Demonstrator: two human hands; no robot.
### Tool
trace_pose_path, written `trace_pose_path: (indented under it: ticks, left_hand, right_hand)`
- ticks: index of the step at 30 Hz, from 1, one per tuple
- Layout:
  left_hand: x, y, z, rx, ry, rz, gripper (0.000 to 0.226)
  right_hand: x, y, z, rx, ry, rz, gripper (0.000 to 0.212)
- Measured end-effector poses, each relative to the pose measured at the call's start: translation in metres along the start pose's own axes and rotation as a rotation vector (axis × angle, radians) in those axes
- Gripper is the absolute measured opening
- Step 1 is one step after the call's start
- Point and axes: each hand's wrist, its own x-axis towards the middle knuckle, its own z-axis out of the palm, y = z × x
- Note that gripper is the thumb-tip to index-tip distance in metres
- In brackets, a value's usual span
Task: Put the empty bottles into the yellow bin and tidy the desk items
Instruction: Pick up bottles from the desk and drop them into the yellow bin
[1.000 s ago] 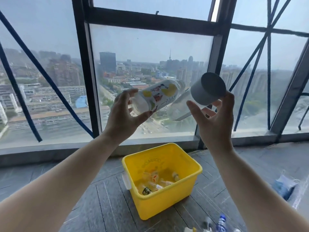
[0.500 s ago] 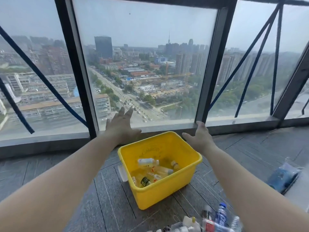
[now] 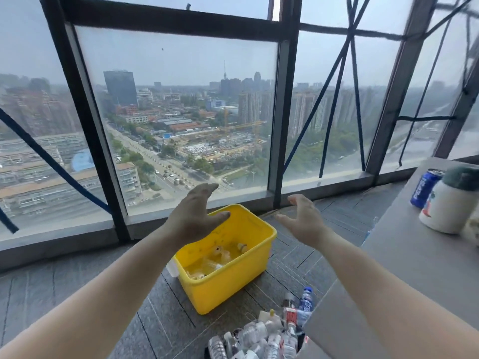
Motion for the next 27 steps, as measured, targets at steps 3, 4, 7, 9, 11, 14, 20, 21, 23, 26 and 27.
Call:
trace_pose_path:
  ticks: [3,4,7,9,11,14,20,21,23,26,27]
  left_hand:
    - [-0.028,0.034,0.01,-0.033,0.007,0.031,0.072]
    - [-0.038,0.046,0.014,-0.041,0.009,0.044,0.071]
    - [-0.067,0.085,0.028,-0.076,0.012,0.074,0.068]
    - [-0.086,0.113,0.037,-0.098,-0.003,0.096,0.068]
    - [-0.104,0.142,0.048,-0.116,-0.026,0.127,0.067]
    - [-0.129,0.188,0.068,-0.129,-0.052,0.166,0.066]
    - [-0.18,0.282,0.119,-0.203,-0.106,0.251,0.065]
    - [-0.189,0.3,0.128,-0.219,-0.116,0.268,0.064]
    - [-0.208,0.334,0.144,-0.255,-0.144,0.302,0.063]
    - [-0.236,0.382,0.163,-0.285,-0.209,0.354,0.063]
    - [-0.244,0.395,0.167,-0.293,-0.225,0.369,0.063]
  right_hand:
    - [-0.044,0.008,-0.029,-0.015,0.029,-0.027,0.061]
    - [-0.059,0.011,-0.039,-0.026,0.04,-0.039,0.061]
    - [-0.106,0.024,-0.07,-0.065,0.069,-0.055,0.058]
    - [-0.136,0.035,-0.091,-0.081,0.093,-0.05,0.058]
    - [-0.167,0.048,-0.112,-0.098,0.122,-0.047,0.058]
    - [-0.218,0.072,-0.144,-0.117,0.155,-0.011,0.058]
    - [-0.331,0.128,-0.212,-0.163,0.256,0.127,0.057]
    - [-0.353,0.139,-0.224,-0.182,0.273,0.158,0.058]
    - [-0.395,0.158,-0.25,-0.212,0.293,0.229,0.057]
    - [-0.451,0.182,-0.287,-0.233,0.341,0.313,0.056]
    - [-0.468,0.187,-0.298,-0.235,0.364,0.334,0.056]
